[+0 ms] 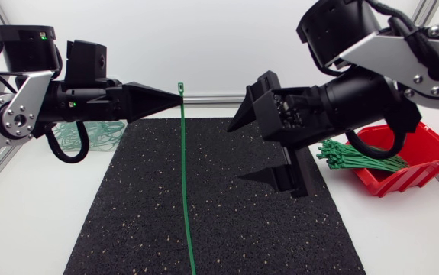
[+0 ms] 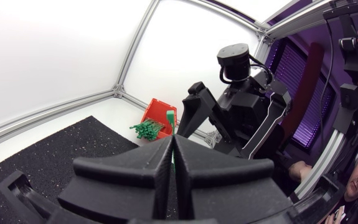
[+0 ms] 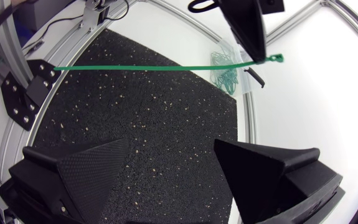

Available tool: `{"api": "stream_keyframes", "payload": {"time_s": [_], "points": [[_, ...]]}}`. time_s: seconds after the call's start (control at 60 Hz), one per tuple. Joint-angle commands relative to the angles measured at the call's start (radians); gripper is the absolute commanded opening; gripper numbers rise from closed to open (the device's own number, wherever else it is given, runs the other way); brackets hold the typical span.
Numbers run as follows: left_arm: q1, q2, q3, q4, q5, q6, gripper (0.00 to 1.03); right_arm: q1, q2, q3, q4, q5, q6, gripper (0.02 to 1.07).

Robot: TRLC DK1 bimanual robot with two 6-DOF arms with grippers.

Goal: Take a green cable tie from the red box, thread the tail through the head to close it, then place it in the transparent bin on the left.

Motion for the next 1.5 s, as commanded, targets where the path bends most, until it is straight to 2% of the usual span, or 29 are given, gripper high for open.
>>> {"api": "stream_keyframes", "payload": {"time_s": [0.0,0.05,0.117,0.2,0.283,0.35,0.5,0.817,1.033,1.25,1.483], "points": [[-0.017,0.03,0.034,-0.003,0.023,-0.043,0.04,0.045,-0.001,-0.033,0.02,0.046,-0.063,1.03],[-0.025,0.032,0.034,-0.005,0.024,-0.043,0.04,0.069,0.0,-0.044,0.039,0.092,-0.087,1.03],[-0.037,0.037,0.036,-0.006,0.026,-0.045,0.04,0.091,-0.018,-0.077,0.083,0.101,-0.144,1.03],[-0.043,0.05,0.051,-0.021,0.026,-0.049,0.04,0.135,-0.064,-0.165,0.224,0.166,-0.221,1.03],[-0.045,0.061,0.062,-0.04,0.029,-0.049,0.04,0.177,-0.075,-0.197,0.272,0.221,-0.258,1.03],[-0.046,0.063,0.068,-0.047,0.029,-0.049,0.04,0.218,-0.09,-0.245,0.358,0.282,-0.29,1.03],[-0.043,0.086,0.1,-0.087,0.041,-0.049,0.04,0.241,-0.101,-0.3,0.542,0.327,-0.38,1.03],[-0.032,0.113,0.146,-0.161,0.109,-0.049,0.04,0.257,-0.12,-0.439,0.813,0.333,-0.545,1.03],[-0.035,0.152,0.185,-0.172,0.146,-0.049,0.04,0.28,-0.077,-0.541,1.071,0.322,-0.658,1.03],[-0.026,0.196,0.2,-0.173,0.189,-0.046,0.03,0.286,-0.057,-0.613,1.191,0.269,-0.686,1.03],[-0.043,0.195,0.205,-0.192,0.189,-0.046,0.03,0.333,-0.07,-0.729,1.313,0.219,-0.686,1.03]]}}
